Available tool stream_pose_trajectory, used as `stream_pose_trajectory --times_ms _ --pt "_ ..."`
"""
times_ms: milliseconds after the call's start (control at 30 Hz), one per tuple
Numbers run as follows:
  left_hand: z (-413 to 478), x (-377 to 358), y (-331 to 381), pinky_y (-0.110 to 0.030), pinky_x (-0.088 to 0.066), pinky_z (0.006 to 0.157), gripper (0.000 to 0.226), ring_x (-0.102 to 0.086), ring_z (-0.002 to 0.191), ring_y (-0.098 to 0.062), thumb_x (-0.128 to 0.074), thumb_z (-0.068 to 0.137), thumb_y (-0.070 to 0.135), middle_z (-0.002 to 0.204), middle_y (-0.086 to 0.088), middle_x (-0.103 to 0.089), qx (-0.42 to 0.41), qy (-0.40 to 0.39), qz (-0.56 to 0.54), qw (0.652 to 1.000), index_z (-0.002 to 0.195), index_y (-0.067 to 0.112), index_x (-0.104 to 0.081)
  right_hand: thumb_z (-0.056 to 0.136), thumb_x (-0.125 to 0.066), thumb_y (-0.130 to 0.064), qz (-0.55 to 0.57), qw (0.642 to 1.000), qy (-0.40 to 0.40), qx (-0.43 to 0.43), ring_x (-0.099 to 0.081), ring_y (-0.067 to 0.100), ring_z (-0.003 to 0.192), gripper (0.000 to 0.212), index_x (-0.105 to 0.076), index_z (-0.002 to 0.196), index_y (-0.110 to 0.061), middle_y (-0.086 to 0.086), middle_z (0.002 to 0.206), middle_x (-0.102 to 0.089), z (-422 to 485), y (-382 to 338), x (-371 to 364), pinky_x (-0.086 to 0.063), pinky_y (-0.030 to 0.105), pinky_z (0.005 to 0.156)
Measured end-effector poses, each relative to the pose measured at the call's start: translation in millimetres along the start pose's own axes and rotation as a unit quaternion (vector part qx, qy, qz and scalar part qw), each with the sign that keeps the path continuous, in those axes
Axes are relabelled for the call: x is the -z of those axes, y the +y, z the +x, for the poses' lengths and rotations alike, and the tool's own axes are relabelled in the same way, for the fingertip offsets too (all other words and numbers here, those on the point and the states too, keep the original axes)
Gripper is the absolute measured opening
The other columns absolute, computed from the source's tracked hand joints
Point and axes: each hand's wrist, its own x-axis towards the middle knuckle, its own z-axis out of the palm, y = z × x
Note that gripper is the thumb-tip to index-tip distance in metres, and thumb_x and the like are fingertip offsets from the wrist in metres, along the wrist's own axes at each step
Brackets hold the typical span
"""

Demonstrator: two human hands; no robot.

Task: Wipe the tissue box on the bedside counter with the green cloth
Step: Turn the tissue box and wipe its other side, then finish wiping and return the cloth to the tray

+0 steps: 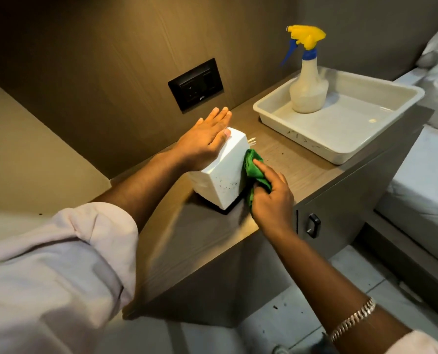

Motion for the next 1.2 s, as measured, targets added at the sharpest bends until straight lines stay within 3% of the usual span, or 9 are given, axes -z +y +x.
stream_pose_trajectory --times_ms 167,367,500,567,700,800,900,1033,1200 --pt "2.1 -1.9 -1.9 -0.038 0.001 0.118 0.06 0.003 0.148 -0.016 -0.016 0.096 0.044 0.162 -0.001 -0.003 0.005 0.008 -0.002 1.0 0.151 0.019 -0.009 0.089 -0.051 -0.005 0.097 0.99 0.003 -0.101 -0.044 0.012 0.116 0.053 -0.054 0.126 -0.043 -0.009 0.126 -0.046 -17.3 -12.0 -23.8 -0.047 0.024 0.083" --pt "1.7 -2.1 -3.4 -0.035 -0.001 0.117 0.06 0.0 0.148 -0.013 -0.016 0.096 0.043 0.162 -0.002 -0.007 0.007 0.013 -0.007 1.0 0.15 0.018 -0.013 0.087 -0.052 -0.002 0.253 0.944 -0.024 -0.211 -0.058 0.022 0.11 0.051 -0.062 0.119 -0.041 0.0 0.124 -0.06 -35.3 -26.8 -19.1 -0.054 0.047 0.088" --pt "1.5 -2.6 -1.1 -0.033 0.0 0.115 0.061 -0.001 0.148 -0.014 -0.015 0.095 0.045 0.162 -0.001 -0.009 0.015 0.013 -0.004 1.0 0.15 0.019 -0.013 0.088 -0.047 -0.001 0.228 0.95 0.026 -0.21 -0.06 0.01 0.093 0.054 -0.056 0.128 -0.035 -0.003 0.11 -0.063 -22.2 -21.8 -7.7 -0.052 0.026 0.063" --pt "0.3 -2.9 -0.5 -0.032 0.0 0.115 0.061 -0.002 0.148 -0.014 -0.016 0.095 0.045 0.162 -0.001 -0.01 0.017 0.018 -0.003 1.0 0.15 0.019 -0.014 0.089 -0.047 -0.003 0.202 0.956 0.01 -0.212 -0.059 0.012 0.096 0.053 -0.054 0.13 -0.036 -0.002 0.112 -0.061 -23.1 -22.3 -18.2 -0.052 0.027 0.069" --pt "-1.8 -0.6 1.3 -0.036 -0.004 0.118 0.061 -0.004 0.148 -0.014 -0.016 0.095 0.044 0.161 -0.002 -0.012 0.029 0.024 -0.015 0.999 0.15 0.018 -0.016 0.09 -0.052 -0.005 0.129 0.985 -0.01 -0.117 -0.047 0.014 0.121 0.051 -0.053 0.131 -0.037 -0.004 0.131 -0.048 -40.7 -22.9 -31.4 -0.044 0.007 0.072" --pt "-1.9 0.9 2.8 -0.037 -0.006 0.12 0.062 -0.005 0.148 -0.014 -0.015 0.094 0.044 0.161 -0.002 -0.013 0.027 0.019 -0.013 0.999 0.15 0.017 -0.017 0.09 -0.051 -0.005 0.058 0.997 -0.058 -0.004 -0.04 0.008 0.125 0.055 -0.049 0.134 -0.039 -0.008 0.136 -0.041 -63.2 -16.1 -35.6 -0.042 0.012 0.09" --pt "-1.7 0.7 3.7 -0.036 -0.007 0.12 0.063 -0.005 0.148 -0.014 -0.015 0.093 0.045 0.161 -0.001 -0.013 0.027 0.019 -0.012 0.999 0.15 0.018 -0.016 0.091 -0.048 -0.008 -0.012 0.992 -0.111 0.066 -0.034 0.003 0.127 0.059 -0.043 0.135 -0.046 -0.01 0.143 -0.033 -81.0 -9.9 -38.2 -0.034 0.003 0.09" --pt "-3.5 -0.4 2.8 -0.032 -0.005 0.118 0.063 -0.005 0.148 -0.013 -0.014 0.093 0.045 0.161 0.0 -0.012 0.03 0.02 -0.017 0.999 0.15 0.019 -0.015 0.091 -0.049 -0.006 -0.057 0.972 -0.201 0.104 -0.036 0.004 0.129 0.062 -0.043 0.135 -0.048 -0.011 0.143 -0.037 -91.3 -13.1 -24.6 -0.041 0.023 0.105" --pt "-2.6 -0.7 -1.6 -0.035 -0.002 0.12 0.063 -0.002 0.148 -0.01 -0.014 0.092 0.046 0.161 0.001 -0.01 0.017 0.025 -0.02 0.999 0.15 0.02 -0.014 0.085 -0.058 -0.001 -0.01 0.977 -0.197 0.079 -0.052 -0.01 0.109 0.07 -0.055 0.109 -0.066 -0.025 0.119 -0.058 -46.5 -33.2 54.6 -0.048 0.012 0.087"
